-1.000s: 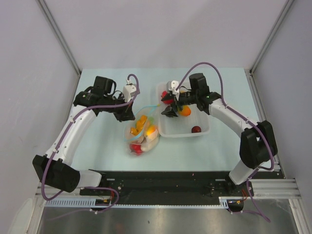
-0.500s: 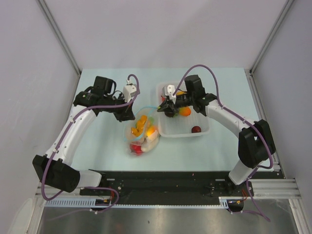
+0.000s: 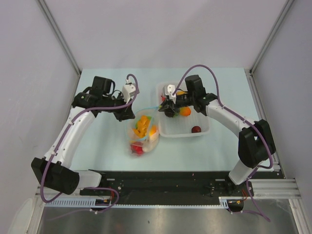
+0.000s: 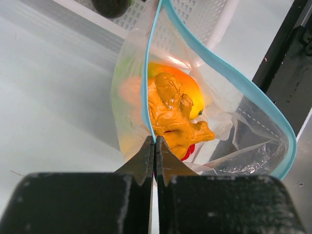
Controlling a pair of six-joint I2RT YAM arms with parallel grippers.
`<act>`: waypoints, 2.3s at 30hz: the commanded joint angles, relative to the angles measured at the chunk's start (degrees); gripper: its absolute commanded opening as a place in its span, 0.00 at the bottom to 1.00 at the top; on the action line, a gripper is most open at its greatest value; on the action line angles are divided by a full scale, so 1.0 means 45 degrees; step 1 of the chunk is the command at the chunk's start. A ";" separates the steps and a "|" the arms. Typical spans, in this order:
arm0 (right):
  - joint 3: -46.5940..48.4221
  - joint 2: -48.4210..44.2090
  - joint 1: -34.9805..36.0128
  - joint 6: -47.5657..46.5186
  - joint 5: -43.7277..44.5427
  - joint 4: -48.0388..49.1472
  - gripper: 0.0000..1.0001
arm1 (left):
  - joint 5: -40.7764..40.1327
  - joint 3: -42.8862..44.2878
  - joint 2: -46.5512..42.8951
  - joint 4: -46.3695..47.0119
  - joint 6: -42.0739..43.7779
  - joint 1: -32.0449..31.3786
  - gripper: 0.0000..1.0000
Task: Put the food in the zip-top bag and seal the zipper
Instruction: Adjust the zipper food storage bag at the center of the board, then zip the zipper food storage bag at the center of the board.
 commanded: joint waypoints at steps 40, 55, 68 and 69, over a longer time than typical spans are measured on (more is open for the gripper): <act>0.0118 -0.0525 -0.0050 0.2855 -0.0390 0.1441 0.00 | -0.0775 0.0661 0.1813 0.6150 -0.0723 -0.3122 0.46; 0.0099 -0.0564 -0.0148 0.3363 -0.0566 0.1774 0.00 | -0.0482 0.0192 0.2419 0.6093 0.0215 -0.3201 0.16; 0.0099 -0.0427 -0.0890 0.4573 -0.0313 0.2008 0.00 | -0.1867 -0.1115 0.0449 0.3438 0.0451 -0.2869 0.04; 0.0099 -0.0427 -0.0910 0.4651 -0.0274 0.2008 0.00 | -0.1926 -0.1174 0.0331 0.3339 0.0391 -0.2810 0.04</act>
